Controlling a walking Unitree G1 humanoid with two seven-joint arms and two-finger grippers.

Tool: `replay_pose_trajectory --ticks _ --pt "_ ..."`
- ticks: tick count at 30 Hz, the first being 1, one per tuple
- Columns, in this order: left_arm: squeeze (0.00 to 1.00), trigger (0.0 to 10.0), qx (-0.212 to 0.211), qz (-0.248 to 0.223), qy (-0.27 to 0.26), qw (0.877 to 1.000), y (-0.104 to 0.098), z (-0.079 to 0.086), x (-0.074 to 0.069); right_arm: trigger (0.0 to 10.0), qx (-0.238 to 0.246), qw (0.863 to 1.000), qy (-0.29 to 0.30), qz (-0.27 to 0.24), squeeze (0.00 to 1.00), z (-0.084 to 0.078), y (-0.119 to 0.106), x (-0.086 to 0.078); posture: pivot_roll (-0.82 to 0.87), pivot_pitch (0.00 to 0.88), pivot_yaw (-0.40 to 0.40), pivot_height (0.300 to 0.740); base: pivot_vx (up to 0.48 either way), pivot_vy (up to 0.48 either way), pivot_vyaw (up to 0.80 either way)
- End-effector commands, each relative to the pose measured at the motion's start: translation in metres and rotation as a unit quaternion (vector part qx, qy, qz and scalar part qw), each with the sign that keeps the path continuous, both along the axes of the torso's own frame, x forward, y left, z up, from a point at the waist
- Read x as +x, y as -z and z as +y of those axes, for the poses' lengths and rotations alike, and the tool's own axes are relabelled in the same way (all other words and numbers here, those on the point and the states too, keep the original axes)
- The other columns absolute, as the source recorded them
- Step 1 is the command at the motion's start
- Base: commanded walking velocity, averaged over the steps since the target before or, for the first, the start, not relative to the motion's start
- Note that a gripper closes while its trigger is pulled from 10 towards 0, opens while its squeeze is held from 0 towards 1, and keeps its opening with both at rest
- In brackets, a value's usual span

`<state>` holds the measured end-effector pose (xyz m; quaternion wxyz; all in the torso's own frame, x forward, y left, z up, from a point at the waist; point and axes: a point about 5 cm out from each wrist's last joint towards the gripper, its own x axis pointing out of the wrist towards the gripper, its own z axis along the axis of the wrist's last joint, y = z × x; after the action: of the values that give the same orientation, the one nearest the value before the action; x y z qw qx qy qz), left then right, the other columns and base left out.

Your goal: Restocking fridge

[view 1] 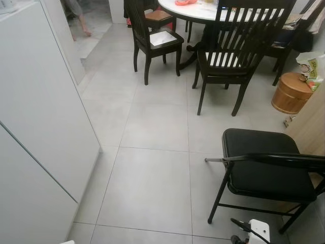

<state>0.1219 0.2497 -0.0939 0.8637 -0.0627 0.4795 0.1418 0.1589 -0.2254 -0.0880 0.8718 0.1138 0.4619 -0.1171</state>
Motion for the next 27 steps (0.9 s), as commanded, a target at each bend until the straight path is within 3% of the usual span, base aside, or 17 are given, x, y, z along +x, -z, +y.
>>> replay_pose_trajectory --ticks 1,14,27 --pt "0.00 10.0 0.005 0.012 0.010 1.000 0.001 0.001 -0.005 10.0 0.000 1.000 -0.002 -0.006 0.00 0.003 -0.002 0.006 0.09 0.019 0.023 0.740 0.000 0.000 0.00" --pt "0.00 10.0 0.010 0.010 0.005 1.000 0.000 0.005 -0.002 10.0 0.003 1.000 -0.022 -0.016 0.00 0.009 -0.005 0.017 0.12 0.000 0.009 0.740 0.000 0.000 0.00" --pt "0.00 10.0 0.012 0.008 0.005 1.000 -0.001 0.005 0.000 10.0 -0.001 0.999 -0.033 -0.006 0.00 0.009 -0.002 0.010 0.10 0.000 0.000 0.740 0.000 0.000 0.00"
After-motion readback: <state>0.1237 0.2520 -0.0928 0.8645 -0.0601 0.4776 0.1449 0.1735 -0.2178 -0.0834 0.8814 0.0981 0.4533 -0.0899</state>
